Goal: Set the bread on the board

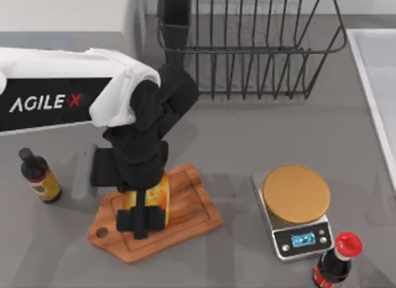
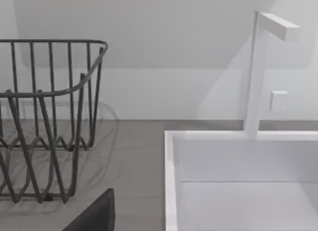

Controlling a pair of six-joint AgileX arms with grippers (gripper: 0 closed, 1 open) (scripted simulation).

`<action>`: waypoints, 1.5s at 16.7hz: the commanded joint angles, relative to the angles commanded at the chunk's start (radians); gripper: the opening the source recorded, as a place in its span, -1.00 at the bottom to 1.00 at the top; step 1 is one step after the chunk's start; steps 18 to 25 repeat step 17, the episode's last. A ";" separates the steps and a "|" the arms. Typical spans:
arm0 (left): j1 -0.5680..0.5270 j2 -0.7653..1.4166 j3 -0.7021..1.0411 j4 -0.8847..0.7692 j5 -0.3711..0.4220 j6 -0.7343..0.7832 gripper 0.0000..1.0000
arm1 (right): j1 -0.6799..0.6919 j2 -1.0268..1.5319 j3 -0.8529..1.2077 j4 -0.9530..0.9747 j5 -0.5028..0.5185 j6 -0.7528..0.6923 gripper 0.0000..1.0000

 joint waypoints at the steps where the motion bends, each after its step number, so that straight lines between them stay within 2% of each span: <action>1: 0.000 0.000 0.000 0.000 0.000 0.000 -0.55 | 0.000 0.000 0.000 0.000 0.000 0.000 1.00; 11: 0.000 0.000 0.000 0.000 0.000 0.000 0.96 | 0.000 0.000 0.000 0.000 0.000 0.000 1.00; 25: 0.000 0.000 0.000 0.000 0.000 0.000 1.00 | 0.000 0.000 0.000 0.000 0.000 0.000 1.00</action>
